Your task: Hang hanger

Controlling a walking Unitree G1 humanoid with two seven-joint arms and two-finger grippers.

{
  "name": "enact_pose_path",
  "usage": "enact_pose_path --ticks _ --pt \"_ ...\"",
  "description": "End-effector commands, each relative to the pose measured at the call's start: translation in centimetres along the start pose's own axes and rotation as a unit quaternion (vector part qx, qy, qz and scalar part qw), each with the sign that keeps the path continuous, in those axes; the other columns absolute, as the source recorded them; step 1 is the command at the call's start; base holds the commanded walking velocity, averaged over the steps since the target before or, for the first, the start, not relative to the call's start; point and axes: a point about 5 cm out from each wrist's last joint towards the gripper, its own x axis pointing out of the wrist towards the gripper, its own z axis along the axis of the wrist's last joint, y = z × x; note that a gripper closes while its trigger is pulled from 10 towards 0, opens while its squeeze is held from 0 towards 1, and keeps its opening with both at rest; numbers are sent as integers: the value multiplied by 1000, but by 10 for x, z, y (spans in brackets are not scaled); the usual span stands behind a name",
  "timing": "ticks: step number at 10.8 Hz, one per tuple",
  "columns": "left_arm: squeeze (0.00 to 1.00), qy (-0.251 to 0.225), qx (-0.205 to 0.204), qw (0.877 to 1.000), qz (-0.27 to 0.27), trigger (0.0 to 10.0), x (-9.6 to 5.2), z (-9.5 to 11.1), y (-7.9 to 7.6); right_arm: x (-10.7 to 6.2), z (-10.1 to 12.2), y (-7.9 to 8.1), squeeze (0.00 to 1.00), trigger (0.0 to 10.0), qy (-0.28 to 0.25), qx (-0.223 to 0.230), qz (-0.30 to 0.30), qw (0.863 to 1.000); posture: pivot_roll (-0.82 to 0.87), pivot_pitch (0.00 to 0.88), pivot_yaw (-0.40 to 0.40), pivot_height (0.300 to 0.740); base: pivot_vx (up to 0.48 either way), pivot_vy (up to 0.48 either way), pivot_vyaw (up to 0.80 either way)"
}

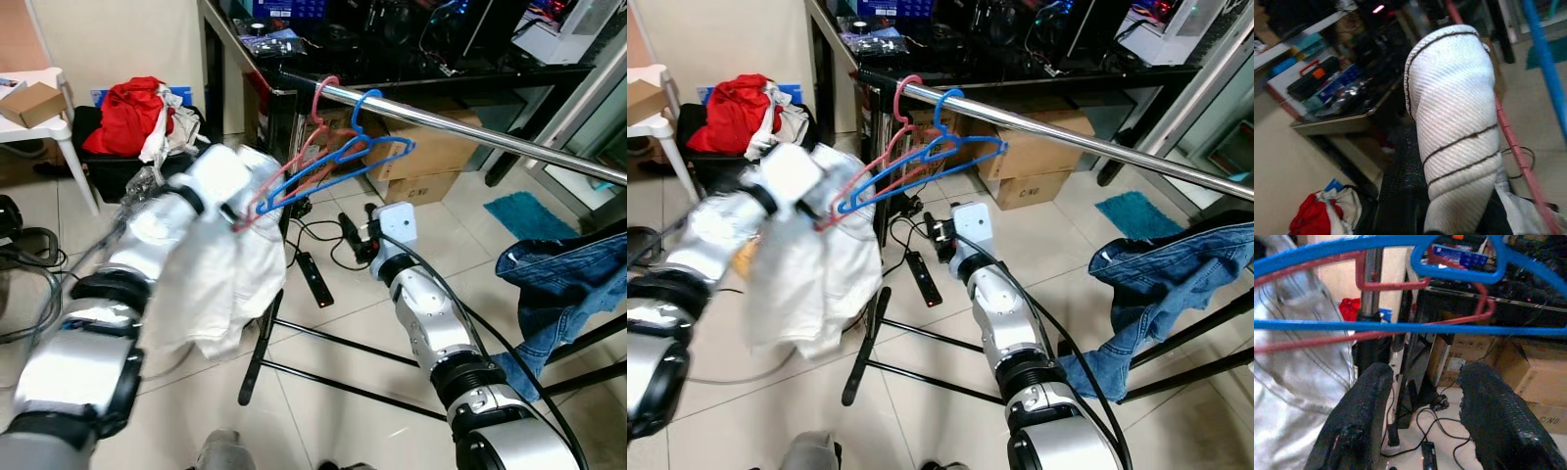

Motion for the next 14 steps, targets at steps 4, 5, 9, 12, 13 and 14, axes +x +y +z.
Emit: enact_pose_path --ticks 4,5,9,12,13,14 --pt "0 -35 22 999 -22 10000 25 33 -1 -1 21 -20 0 10000 -45 12 -50 998 302 37 -110 740 0 0 0" --pt "0 -34 23 999 -27 10000 27 35 -4 0 29 -23 0 10000 -59 17 -56 996 297 37 -108 740 0 0 0" --pt "0 -36 28 998 -43 10000 34 40 -18 7 73 -17 0 10000 -113 63 -37 991 286 36 -99 740 0 0 0" --pt "0 -34 28 998 -43 10000 29 32 -22 9 61 3 0 10000 -53 51 5 997 304 35 -113 740 0 0 0" --pt "0 -34 27 998 -42 10000 28 30 -23 10 54 5 0 10000 -23 38 -1 999 313 34 -120 740 0 0 0" --pt "0 -36 27 998 -41 10000 28 30 -24 12 49 3 0 10000 -4 26 -18 999 319 35 -125 740 0 0 0"
